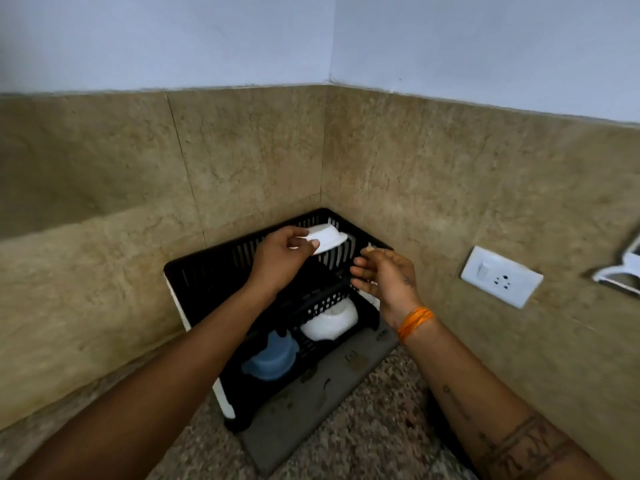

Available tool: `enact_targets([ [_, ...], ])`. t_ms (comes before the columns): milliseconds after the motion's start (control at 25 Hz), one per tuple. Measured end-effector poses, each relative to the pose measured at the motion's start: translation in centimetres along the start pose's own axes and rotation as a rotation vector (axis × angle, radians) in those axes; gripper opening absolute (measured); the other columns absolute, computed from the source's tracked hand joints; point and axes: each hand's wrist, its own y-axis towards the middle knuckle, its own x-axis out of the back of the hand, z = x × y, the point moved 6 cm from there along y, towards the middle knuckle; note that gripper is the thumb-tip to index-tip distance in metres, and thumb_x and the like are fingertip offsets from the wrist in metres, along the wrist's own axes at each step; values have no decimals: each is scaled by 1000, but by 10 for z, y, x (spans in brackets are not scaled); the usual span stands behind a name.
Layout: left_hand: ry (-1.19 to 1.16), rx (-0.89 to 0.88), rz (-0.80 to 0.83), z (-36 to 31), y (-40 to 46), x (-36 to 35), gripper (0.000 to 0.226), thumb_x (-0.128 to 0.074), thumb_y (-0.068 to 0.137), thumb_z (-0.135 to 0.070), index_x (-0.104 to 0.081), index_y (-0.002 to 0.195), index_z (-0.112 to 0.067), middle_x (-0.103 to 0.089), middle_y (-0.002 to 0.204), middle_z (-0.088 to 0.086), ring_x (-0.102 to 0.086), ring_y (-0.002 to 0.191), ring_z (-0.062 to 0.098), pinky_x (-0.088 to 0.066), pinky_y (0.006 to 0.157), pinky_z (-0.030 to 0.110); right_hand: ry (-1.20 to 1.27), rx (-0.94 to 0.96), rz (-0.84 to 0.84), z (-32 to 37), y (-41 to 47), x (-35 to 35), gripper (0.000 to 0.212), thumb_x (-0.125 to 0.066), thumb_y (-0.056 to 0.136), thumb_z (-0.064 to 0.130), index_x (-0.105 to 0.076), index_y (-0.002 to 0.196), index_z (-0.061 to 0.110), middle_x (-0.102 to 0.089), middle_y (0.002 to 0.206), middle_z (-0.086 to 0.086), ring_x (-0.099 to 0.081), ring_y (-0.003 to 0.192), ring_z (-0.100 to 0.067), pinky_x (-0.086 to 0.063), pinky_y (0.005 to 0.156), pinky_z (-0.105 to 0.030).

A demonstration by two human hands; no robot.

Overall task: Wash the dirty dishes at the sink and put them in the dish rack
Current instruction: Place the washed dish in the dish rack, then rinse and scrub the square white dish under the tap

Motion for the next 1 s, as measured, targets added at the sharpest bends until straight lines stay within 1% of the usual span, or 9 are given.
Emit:
enact_targets([
  [80,-47,15,-2,-6,-53,-3,25,-76,87,-38,-74,109,-27,-76,93,-5,-71,86,9,-55,79,29,13,-2,39,-10,-40,13,11,-59,100,14,-69,96,10,-71,79,-7,-69,66,-17,-59,58,-29],
  [200,-128,27,3,3,-139,-1,18,-71,95,-27,-74,113,-22,-76,98,-2,-71,91,8,-56,77,27,26,-48,85,-46,-103,42,13,-58,102,16,-68,100,9,-73,79,-5,-70,66,-15,-58,59,-30],
  [280,-128,99,-8,30,-197,1,16,-70,96,-31,-74,111,-27,-77,102,-4,-72,96,11,-59,77,33,-3,-110,81,-80,-140,65,16,-57,103,14,-69,106,5,-73,82,-6,-70,68,-16,-58,61,-32],
  [440,3,342,-26,115,-307,-3,6,-72,94,-33,-74,100,-36,-77,104,-2,-72,98,19,-59,85,44,-92,-144,27,-154,-198,115,18,-58,103,14,-71,102,1,-72,84,-10,-68,71,-20,-56,61,-34],
  [480,78,399,-2,135,-330,-6,7,-73,93,-31,-74,99,-35,-77,106,-1,-72,101,20,-58,88,44,-101,-151,14,-170,-210,128,18,-58,103,14,-71,96,3,-71,82,-11,-67,70,-22,-55,60,-34],
  [560,248,510,94,173,-367,-16,19,-75,91,-28,-76,110,-27,-75,119,4,-69,111,23,-54,94,37,-138,-191,-14,-201,-230,154,23,-58,103,11,-71,85,5,-68,77,-13,-63,67,-26,-51,56,-32],
  [680,534,560,264,210,-393,-29,36,-73,92,-36,-71,124,-19,-71,127,6,-66,118,25,-47,92,29,-207,-284,-65,-233,-253,185,23,-59,102,11,-71,87,-1,-69,75,-13,-64,68,-27,-54,57,-32],
  [760,653,557,330,218,-397,-36,32,-71,93,-34,-72,120,-19,-71,126,5,-66,116,25,-46,90,29,-215,-323,-60,-245,-266,196,24,-59,102,15,-72,92,-3,-71,77,-12,-67,71,-24,-57,63,-37],
  [1000,681,530,291,222,-392,-49,23,-71,90,-27,-75,109,-15,-74,117,10,-68,107,29,-45,81,29,-145,-315,-93,-247,-289,212,20,-60,102,15,-73,94,2,-73,82,-10,-70,67,-19,-53,59,-32],
])
